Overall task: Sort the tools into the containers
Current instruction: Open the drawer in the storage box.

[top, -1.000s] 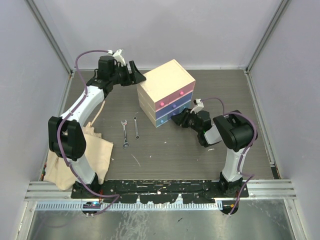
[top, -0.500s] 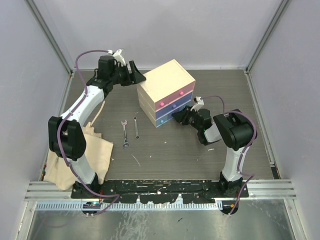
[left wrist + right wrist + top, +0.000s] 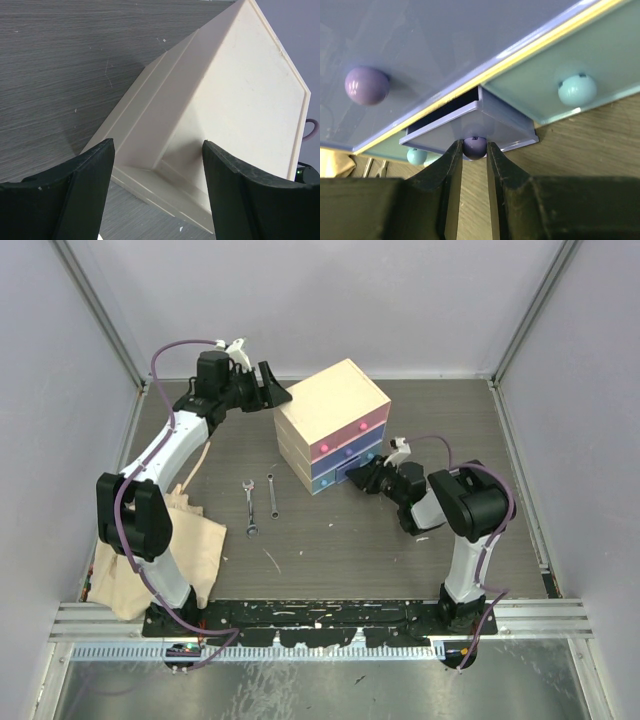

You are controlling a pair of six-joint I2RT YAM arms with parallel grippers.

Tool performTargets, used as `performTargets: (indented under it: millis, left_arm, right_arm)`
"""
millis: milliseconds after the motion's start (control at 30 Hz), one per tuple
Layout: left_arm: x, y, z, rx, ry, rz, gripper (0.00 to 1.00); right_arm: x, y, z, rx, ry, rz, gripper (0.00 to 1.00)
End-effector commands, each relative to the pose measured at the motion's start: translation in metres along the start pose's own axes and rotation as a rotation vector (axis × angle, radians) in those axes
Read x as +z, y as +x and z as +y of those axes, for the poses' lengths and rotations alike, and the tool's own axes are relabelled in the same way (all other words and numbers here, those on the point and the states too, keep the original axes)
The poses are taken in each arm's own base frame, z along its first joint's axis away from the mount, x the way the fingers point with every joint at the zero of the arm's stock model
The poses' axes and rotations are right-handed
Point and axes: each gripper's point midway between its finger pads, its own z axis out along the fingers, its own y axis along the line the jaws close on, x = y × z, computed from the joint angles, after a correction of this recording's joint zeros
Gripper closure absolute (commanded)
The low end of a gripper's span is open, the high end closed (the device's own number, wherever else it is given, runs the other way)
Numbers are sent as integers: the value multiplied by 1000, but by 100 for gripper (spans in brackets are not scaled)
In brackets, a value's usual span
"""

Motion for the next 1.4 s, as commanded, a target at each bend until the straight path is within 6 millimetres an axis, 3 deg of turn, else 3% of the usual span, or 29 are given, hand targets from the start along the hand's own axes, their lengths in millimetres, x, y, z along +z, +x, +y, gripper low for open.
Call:
performTargets:
  millis: [0,333,767,1133,1367]
  left_arm:
    - [0,8,11,23,-55,38,30]
    - [-2,8,13,30,-69,37,30]
    - [-1,9,15,32,-77,39,30]
    - [-1,10,16,32,-81,39,29]
    - [-1,10,16,33,-80,39,29]
  right_arm:
    - [-16,-16,13,-48,-43,-62,80]
    - [-56,8,7,-17,15,-23,80]
    - [-106,17,-8,-30,199,12,80]
    - [-129,31,-19,-7,285,39,79]
    - [-129,36,-17,25,280,65,61]
